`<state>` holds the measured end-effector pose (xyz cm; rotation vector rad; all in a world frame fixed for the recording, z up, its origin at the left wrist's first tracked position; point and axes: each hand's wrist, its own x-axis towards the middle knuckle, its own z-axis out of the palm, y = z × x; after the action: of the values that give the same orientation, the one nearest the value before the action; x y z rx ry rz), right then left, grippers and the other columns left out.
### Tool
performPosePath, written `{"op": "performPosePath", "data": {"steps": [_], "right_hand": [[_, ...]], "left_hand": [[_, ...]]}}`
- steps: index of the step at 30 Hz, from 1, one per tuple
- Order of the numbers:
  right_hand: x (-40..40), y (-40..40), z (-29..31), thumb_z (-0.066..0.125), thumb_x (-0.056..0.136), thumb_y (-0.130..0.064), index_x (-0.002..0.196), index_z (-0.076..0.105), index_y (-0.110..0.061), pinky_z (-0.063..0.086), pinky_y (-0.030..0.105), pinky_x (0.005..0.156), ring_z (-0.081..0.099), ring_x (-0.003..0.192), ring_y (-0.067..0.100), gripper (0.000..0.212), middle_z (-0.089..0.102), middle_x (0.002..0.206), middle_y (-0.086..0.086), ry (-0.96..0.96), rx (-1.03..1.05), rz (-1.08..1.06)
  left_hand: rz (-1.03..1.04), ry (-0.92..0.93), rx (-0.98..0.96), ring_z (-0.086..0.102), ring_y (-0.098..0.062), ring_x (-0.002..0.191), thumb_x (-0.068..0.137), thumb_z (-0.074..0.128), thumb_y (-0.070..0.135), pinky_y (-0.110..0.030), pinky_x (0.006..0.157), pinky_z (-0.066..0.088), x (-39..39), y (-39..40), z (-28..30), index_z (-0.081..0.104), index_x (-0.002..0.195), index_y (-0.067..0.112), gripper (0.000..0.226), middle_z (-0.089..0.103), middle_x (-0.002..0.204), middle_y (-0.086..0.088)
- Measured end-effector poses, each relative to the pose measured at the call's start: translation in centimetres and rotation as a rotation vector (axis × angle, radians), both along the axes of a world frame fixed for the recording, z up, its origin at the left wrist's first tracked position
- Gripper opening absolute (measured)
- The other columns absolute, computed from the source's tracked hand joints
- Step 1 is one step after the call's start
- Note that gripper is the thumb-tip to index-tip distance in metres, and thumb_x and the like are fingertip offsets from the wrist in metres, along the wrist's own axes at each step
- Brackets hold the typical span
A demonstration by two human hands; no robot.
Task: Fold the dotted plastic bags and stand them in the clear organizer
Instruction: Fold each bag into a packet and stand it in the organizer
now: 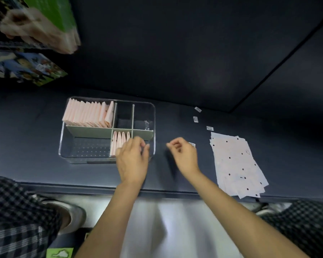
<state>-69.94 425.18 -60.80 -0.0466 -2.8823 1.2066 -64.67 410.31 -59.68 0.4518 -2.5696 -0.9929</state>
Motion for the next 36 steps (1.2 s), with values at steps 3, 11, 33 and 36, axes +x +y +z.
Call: {"op": "performPosePath", "data": {"steps": [3,11,33,36], "right_hand": [[0.8,8.9,-1.1,0.068,0.084,-0.024,0.102,0.065,-0.015,0.044,0.031,0.088,0.058,0.096,0.021,0.02,0.063,0.101,0.003,-0.077,0.211,-0.07],[4.8,23.1,-3.6,0.065,0.084,-0.043,0.137,0.043,-0.018,0.037,0.039,0.098,0.037,0.126,0.03,0.062,0.046,0.138,0.006,-0.349,0.502,-0.295],[3.9,16.3,-1.8,0.055,0.089,-0.011,0.089,0.064,-0.011,0.045,0.029,0.081,0.057,0.089,0.021,0.009,0.068,0.089,0.001,-0.26,0.046,0.187],[4.5,14.0,-1.4,0.055,0.089,-0.012,0.088,0.065,-0.012,0.045,0.021,0.078,0.057,0.083,0.013,0.01,0.064,0.086,-0.003,-0.43,-0.092,0.245]], "left_hand": [[-0.284,-0.031,-0.002,0.053,-0.023,0.07,0.086,0.063,0.02,-0.034,0.067,0.038,0.4,3.5,-0.1,0.054,0.078,0.015,0.014,0.051,0.068,0.004],[-0.668,-0.405,-0.248,0.032,-0.018,0.134,0.096,0.045,0.037,-0.031,0.106,0.031,2.1,7.2,-5.6,0.04,0.139,0.029,0.044,0.039,0.146,0.006],[-0.832,-0.287,-0.184,0.017,-0.013,0.143,0.078,0.075,0.025,-0.023,0.115,0.015,1.5,11.1,-4.8,0.023,0.148,0.027,0.087,0.022,0.154,0.013],[-0.832,-0.269,-0.178,0.029,-0.013,0.139,0.079,0.074,0.018,-0.025,0.113,0.025,1.6,10.6,-4.5,0.035,0.144,0.025,0.076,0.036,0.148,0.01]]}}
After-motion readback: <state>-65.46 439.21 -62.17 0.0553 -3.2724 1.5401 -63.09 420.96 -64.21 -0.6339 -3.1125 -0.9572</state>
